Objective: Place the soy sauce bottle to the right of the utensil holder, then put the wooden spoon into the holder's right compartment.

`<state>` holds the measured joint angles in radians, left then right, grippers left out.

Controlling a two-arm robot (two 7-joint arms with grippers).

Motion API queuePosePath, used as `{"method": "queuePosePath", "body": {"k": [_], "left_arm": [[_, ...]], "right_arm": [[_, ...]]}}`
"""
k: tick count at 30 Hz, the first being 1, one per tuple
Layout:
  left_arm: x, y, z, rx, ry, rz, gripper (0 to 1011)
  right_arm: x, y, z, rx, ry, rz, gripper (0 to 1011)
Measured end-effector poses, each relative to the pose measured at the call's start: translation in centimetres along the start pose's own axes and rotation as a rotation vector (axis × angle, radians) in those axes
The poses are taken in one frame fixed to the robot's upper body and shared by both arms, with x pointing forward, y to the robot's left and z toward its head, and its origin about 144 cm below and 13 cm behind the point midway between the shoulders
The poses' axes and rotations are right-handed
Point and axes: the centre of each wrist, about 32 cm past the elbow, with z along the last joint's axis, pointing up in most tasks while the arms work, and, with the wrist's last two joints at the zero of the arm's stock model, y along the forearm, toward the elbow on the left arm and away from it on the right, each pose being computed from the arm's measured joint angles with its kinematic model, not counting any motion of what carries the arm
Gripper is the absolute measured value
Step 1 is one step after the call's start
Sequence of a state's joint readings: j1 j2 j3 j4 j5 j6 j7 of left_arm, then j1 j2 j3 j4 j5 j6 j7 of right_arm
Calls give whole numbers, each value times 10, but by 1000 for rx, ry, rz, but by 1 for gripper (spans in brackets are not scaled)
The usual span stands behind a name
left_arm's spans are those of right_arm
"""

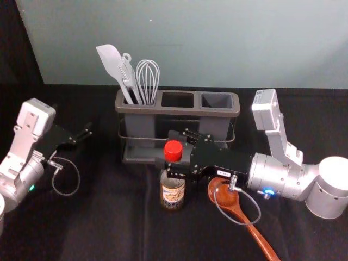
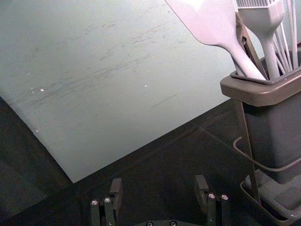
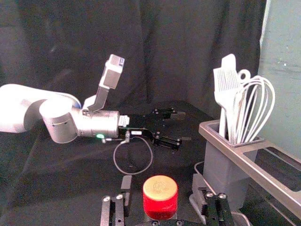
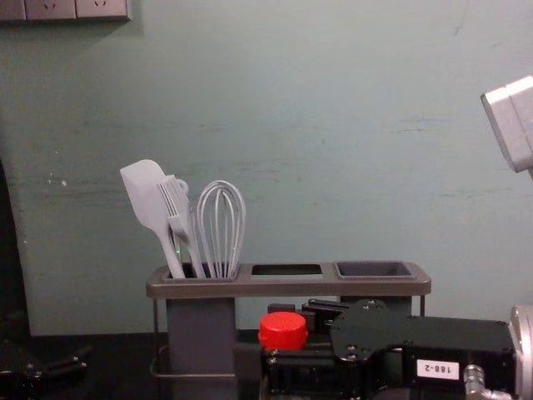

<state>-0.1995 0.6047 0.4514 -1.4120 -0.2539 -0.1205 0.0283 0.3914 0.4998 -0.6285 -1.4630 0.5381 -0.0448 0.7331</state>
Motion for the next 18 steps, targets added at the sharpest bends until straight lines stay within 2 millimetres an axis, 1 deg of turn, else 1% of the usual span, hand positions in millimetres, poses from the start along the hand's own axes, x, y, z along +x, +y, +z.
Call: {"method": "queuePosePath", "body": {"k": [1, 3, 4, 7, 8, 9, 10, 11, 13, 14, 15, 18], "left_arm": [[0, 0, 0, 0, 0, 0, 1005], [0, 0, 0, 0, 0, 0, 1005], [0, 0, 0, 0, 0, 0, 1005], [0, 0, 0, 0, 0, 0, 1005], [0, 0, 0, 0, 0, 0, 1005], [0, 0, 0, 0, 0, 0, 1005], [0, 0, 0, 0, 0, 0, 1005], [0, 0, 0, 0, 0, 0, 1005], [0, 0, 0, 0, 0, 0, 1005], [0, 0, 0, 0, 0, 0, 1005], [0, 0, 0, 0, 0, 0, 1005], [0, 0, 0, 0, 0, 0, 1005]], "right_arm": [[0, 0, 0, 0, 0, 0, 791], [0, 0, 0, 0, 0, 0, 760], [0, 0, 0, 0, 0, 0, 707], [0, 0, 0, 0, 0, 0, 650], [0, 0, 0, 0, 0, 0, 583], [0, 0, 0, 0, 0, 0, 541], [0, 0, 0, 0, 0, 0, 541], [0, 0, 0, 0, 0, 0, 481], [0, 0, 0, 0, 0, 0, 447], [0, 0, 0, 0, 0, 0, 400], [0, 0, 0, 0, 0, 0, 383], [0, 0, 0, 0, 0, 0, 381]]}}
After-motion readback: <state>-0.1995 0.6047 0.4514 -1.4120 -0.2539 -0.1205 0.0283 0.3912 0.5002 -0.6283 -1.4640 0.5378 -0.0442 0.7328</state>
